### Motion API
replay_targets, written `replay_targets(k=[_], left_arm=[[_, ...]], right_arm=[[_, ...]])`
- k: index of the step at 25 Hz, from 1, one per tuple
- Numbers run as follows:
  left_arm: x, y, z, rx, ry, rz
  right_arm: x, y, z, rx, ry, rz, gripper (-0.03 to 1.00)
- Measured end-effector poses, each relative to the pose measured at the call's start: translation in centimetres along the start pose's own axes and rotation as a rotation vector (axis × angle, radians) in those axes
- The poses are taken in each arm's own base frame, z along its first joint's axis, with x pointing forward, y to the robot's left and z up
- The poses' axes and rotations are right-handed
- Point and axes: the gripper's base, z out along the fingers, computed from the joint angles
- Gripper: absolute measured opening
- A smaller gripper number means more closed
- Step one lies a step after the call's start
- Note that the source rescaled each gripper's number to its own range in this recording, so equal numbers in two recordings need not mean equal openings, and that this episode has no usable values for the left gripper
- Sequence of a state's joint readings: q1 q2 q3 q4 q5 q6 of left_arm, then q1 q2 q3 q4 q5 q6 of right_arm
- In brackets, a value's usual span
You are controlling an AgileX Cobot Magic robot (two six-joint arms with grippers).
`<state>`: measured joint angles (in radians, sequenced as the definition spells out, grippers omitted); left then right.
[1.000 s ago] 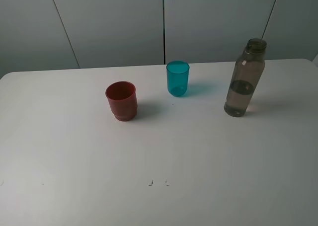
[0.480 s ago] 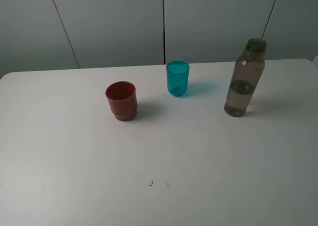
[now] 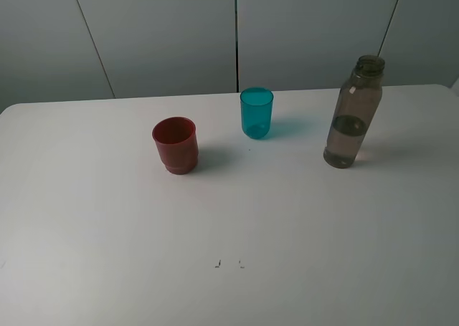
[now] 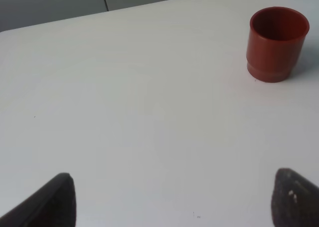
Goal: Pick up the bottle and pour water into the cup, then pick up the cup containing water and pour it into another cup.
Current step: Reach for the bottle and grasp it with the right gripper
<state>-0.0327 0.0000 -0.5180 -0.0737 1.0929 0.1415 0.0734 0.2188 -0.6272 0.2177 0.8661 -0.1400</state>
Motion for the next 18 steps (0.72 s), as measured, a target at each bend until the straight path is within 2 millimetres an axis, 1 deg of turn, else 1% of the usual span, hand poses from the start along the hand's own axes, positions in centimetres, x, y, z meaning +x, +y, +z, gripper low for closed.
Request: replay_targets(k=[4,9,13,15,18], left_arm=[[0.0,0.0,0.0,0.0,0.0,0.0],[0.0,0.0,0.0,0.0,0.0,0.0],[0.0,0.0,0.0,0.0,0.0,0.002],[0.0,0.0,0.0,0.0,0.0,0.002],[0.0,0.0,0.0,0.0,0.0,0.002]], right_arm=[[-1.6,-0.6,2.8,0.015,0.021,0.02,1.0],[-2.4,-0.8,6.9,-0.034,0.109,0.04,1.0],[-1.7,-1.0,9.7,-0.065,0.184,0.035,1.0],[-0.9,-1.3,10.9,-0.054,0.216,0.037,1.0],[0.9,-1.8,12.6,-0.029,0.264,0.046,1.0]])
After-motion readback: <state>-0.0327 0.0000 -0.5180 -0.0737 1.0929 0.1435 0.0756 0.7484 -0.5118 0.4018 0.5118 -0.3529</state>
